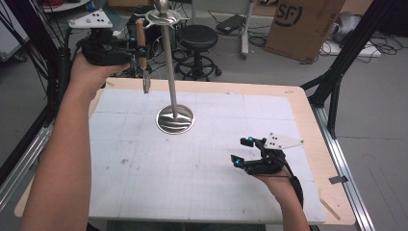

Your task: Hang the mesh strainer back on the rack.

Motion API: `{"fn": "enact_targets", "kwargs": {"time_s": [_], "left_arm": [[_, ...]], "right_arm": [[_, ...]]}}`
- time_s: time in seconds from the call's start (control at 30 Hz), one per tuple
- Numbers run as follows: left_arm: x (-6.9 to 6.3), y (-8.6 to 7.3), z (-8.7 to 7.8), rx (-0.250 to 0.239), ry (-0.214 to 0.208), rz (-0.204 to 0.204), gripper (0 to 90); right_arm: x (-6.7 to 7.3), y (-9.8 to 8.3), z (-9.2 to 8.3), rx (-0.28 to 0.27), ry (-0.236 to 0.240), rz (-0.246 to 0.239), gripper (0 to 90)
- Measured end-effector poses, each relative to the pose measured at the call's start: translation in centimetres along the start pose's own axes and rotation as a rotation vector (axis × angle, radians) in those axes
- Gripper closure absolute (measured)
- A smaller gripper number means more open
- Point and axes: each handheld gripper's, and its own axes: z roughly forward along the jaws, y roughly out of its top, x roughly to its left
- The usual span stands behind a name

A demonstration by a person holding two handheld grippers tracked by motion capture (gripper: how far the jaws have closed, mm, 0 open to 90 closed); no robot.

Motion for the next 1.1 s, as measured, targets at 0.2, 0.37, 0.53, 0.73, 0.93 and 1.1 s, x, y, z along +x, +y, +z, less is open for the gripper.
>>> {"fn": "enact_targets", "kwargs": {"time_s": [0.2, 0.37, 0.53, 0.73, 0.93, 1.1], "left_arm": [[-0.1, 0.2, 0.5, 0.018, 0.025, -0.003, 68.5], [0.2, 0.3, 0.7, 0.024, 0.041, -0.005, 68.7], [0.6, 0.3, 0.7, 0.045, 0.079, 0.001, 68.7], [0.9, 0.5, 0.7, 0.055, 0.113, -0.001, 68.7], [1.0, 0.5, 1.1, 0.066, 0.14, -0.011, 68.7], [1.1, 0.4, 1.5, 0.072, 0.14, -0.011, 68.7]], "right_arm": [[-0.1, 0.0, 0.0, -0.002, -0.003, 0.001, 24.2], [-0.1, 0.0, 0.0, -0.001, -0.002, 0.003, 24.2], [-0.1, -0.1, 0.0, 0.003, -0.003, 0.008, 24.2], [-0.2, -0.2, 0.1, 0.004, -0.004, 0.012, 24.2], [-0.2, -0.3, 0.2, 0.007, 0.001, 0.018, 24.2], [-0.3, -0.3, 0.2, 0.006, 0.002, 0.018, 24.2]]}}
